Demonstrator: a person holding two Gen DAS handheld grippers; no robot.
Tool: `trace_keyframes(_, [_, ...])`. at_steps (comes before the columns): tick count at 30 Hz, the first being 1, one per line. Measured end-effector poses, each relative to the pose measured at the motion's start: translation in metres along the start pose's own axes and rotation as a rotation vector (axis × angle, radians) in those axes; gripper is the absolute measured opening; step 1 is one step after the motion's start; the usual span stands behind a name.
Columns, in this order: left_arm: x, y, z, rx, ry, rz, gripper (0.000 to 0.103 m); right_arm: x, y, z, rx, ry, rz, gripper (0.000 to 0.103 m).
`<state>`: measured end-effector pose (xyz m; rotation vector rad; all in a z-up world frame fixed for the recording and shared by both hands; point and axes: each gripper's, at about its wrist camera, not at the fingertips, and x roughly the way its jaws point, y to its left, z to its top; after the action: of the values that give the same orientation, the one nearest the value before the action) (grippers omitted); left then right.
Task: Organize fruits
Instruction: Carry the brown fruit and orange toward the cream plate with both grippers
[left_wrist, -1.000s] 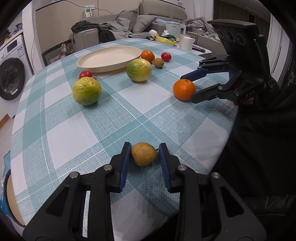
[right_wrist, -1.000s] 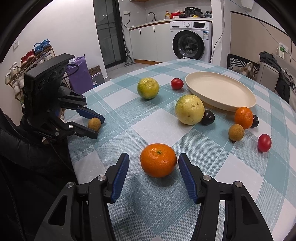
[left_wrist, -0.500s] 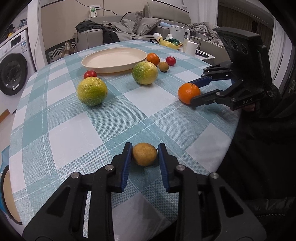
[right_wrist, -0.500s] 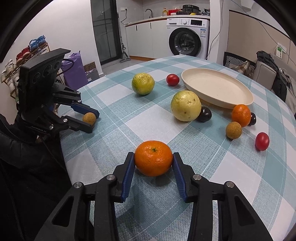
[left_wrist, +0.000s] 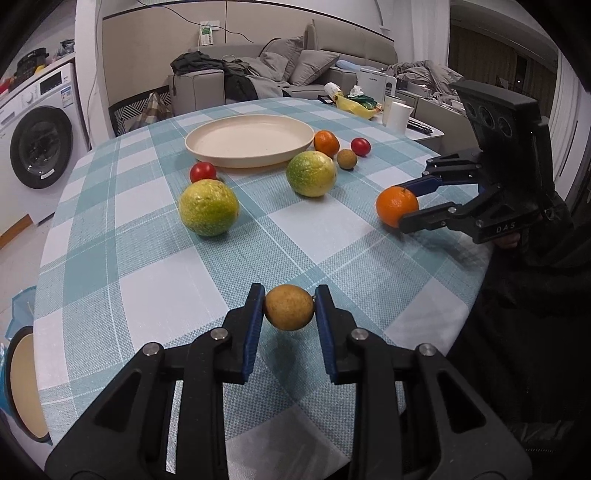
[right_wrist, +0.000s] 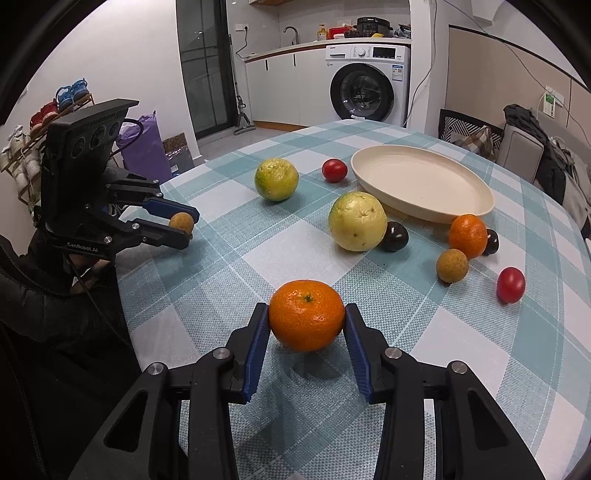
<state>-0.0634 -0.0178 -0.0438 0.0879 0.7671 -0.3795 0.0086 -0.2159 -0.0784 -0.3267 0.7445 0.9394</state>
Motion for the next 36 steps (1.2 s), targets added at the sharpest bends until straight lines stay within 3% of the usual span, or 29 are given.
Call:
trace_keyframes(20, [0.015, -0.006, 0.032, -0.028, -0.026, 0.154, 0.025, -0.011, -0.006, 0.001, 0.022, -0.044, -0.021, 0.041])
trace_keyframes(36, [0.026, -0.003, 0.064, -0.077, -0.086, 0.219, 0.025, -0.028, -0.031, 0.010, 0.137, -0.173, -0.109, 0.041])
